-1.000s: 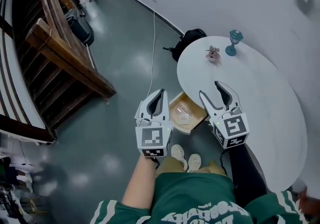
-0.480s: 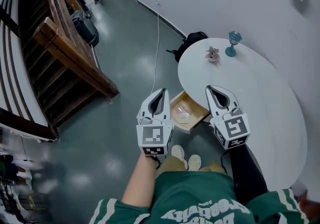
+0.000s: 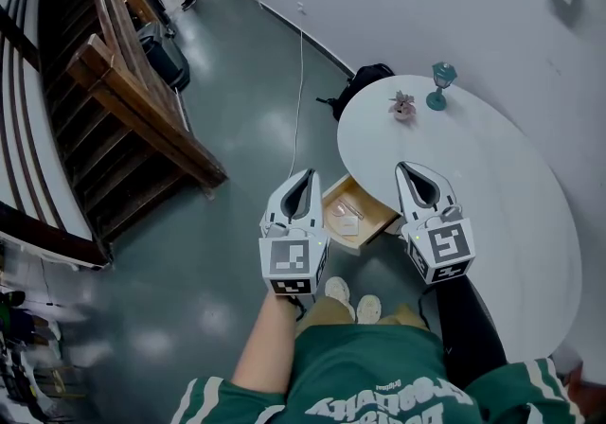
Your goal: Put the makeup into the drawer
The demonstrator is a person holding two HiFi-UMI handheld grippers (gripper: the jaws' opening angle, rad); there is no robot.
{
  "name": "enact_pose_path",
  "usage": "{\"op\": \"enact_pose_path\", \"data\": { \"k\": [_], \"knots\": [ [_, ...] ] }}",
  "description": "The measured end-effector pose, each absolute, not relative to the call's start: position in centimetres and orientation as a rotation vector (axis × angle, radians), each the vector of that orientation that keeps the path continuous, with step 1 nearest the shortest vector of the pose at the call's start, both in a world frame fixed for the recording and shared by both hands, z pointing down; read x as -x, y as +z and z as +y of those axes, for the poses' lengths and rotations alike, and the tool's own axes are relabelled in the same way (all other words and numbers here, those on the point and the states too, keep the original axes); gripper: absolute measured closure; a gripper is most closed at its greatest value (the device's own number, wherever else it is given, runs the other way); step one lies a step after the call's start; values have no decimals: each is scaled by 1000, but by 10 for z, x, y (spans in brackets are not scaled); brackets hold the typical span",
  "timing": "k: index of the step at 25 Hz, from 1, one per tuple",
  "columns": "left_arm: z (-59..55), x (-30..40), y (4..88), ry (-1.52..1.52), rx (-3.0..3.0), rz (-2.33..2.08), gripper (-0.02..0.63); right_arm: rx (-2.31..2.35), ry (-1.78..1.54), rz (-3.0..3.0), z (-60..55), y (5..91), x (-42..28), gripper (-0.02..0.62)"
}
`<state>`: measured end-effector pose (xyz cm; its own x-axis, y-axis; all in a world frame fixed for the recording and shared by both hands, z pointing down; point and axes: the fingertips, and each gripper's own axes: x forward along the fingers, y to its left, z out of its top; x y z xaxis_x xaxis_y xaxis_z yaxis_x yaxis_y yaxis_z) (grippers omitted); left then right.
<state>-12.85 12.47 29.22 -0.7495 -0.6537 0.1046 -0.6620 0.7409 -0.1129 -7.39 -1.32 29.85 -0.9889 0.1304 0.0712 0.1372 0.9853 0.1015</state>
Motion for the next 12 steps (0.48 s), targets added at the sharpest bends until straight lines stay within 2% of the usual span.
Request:
{"op": "enact_pose_path", "data": {
  "k": [12],
  "knots": [
    [129,123,289,213,-1095,-2886,606,188,-220,-3052,-8,296,68,592]
  ]
}}
